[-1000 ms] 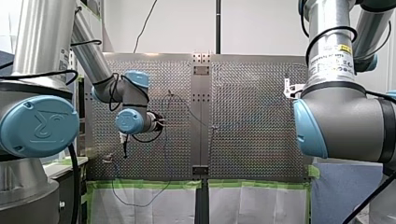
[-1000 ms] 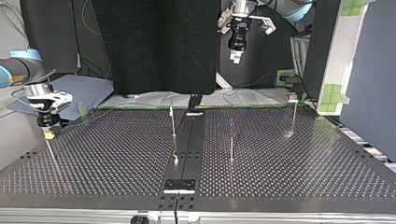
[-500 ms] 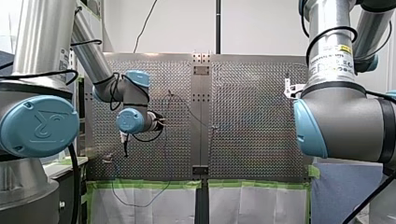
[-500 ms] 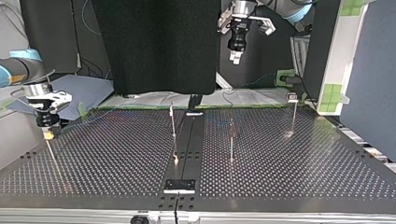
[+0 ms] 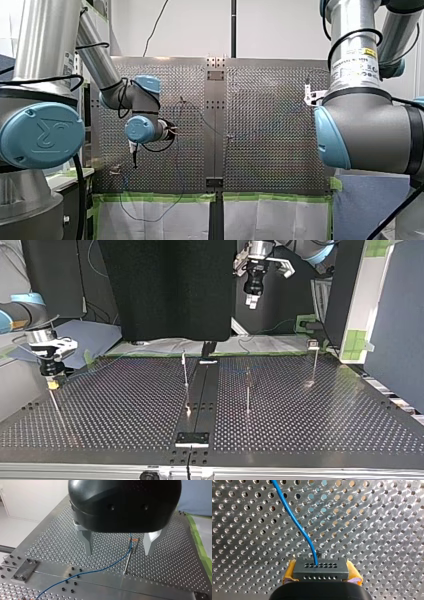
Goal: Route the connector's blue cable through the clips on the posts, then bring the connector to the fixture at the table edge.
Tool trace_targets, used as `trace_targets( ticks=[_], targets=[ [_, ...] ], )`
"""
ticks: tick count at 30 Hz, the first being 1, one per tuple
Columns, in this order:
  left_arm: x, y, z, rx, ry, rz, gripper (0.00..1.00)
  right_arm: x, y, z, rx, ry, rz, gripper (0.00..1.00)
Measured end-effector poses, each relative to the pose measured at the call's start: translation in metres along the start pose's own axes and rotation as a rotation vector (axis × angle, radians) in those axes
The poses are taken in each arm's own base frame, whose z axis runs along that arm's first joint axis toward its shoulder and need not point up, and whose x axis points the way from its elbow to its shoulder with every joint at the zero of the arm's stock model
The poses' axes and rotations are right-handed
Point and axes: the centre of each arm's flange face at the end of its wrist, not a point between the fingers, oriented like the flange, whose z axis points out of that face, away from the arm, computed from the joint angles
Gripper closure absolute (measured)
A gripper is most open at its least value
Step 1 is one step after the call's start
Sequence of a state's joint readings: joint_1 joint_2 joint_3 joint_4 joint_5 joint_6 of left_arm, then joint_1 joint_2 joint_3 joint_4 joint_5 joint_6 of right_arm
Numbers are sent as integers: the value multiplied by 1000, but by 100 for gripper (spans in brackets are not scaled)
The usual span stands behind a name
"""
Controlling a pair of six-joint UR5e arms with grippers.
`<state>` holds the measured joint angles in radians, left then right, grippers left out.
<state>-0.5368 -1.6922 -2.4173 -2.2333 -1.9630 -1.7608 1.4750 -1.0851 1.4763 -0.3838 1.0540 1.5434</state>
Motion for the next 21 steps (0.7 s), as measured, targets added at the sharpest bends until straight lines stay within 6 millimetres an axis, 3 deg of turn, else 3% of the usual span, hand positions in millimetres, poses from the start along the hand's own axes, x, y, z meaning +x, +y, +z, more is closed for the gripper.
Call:
trace_targets(
  ticks=[21],
  targets=[
    [0, 1, 0, -2, 3, 3, 0, -2, 1, 2, 0, 15, -4, 100]
  ],
)
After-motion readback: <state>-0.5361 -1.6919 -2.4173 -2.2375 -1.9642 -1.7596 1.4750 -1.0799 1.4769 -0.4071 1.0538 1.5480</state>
